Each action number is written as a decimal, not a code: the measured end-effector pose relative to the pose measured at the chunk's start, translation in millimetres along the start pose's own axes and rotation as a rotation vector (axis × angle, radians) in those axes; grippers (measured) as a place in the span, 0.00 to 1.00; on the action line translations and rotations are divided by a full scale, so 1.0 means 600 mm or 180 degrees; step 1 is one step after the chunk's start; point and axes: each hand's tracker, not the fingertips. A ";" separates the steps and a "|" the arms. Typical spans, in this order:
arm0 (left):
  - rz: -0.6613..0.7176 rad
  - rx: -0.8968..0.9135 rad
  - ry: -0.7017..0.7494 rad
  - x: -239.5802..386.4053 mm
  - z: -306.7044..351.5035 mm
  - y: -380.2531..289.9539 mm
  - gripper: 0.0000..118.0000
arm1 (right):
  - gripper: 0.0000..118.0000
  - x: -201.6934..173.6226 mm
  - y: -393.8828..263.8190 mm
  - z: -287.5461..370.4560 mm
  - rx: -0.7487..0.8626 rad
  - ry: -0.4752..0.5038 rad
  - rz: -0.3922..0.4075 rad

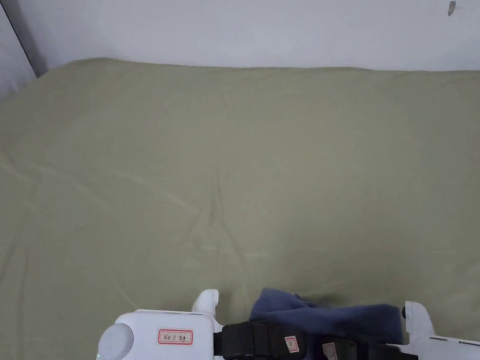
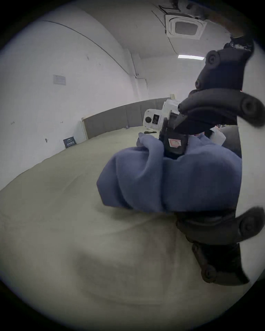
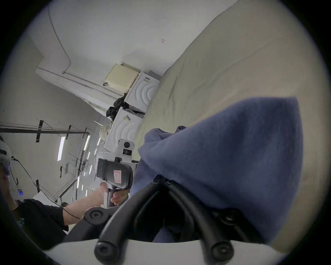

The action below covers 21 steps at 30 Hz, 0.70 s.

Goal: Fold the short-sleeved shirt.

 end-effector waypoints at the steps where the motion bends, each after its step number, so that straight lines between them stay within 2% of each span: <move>1: 0.0029 0.0014 -0.0017 -0.001 0.002 0.000 0.67 | 0.00 0.001 -0.001 0.001 0.0014 0.0001 -0.0011; 2: 0.0052 0.0028 0.0016 -0.002 0.004 -0.001 0.63 | 0.00 0.002 -0.002 0.001 0.0028 0.0007 -0.0020; 3: 0.0067 0.0045 0.0169 -0.001 0.008 -0.003 0.53 | 0.00 0.002 -0.002 0.001 0.0037 0.0008 -0.0021; 4: 0.0009 0.0034 0.0477 -0.003 0.010 -0.005 0.33 | 0.00 0.002 -0.003 0.001 0.0052 0.0011 -0.0017; 5: 0.0078 -0.0005 0.0365 -0.009 0.009 -0.008 0.29 | 0.00 0.000 -0.004 0.000 0.0060 -0.0043 0.0015; 6: 0.0213 0.0024 0.0122 -0.012 0.012 -0.008 0.29 | 0.00 -0.001 -0.005 0.000 0.0054 -0.0041 0.0043; 13: -0.0144 -0.0098 0.0439 0.023 0.008 0.003 0.28 | 0.00 -0.008 -0.007 0.008 0.0126 -0.0110 0.0066; 16: -0.0247 -0.0166 0.0474 0.044 0.014 0.009 0.28 | 0.00 -0.016 -0.008 0.022 0.0156 -0.0229 0.0182; 19: -0.0563 -0.0217 0.0638 0.069 0.026 0.013 0.28 | 0.00 -0.027 -0.013 0.036 0.0113 -0.0393 0.0524; 21: -0.0648 -0.0236 0.0692 0.081 0.045 0.022 0.28 | 0.00 -0.032 -0.014 0.045 0.0137 -0.0445 0.0461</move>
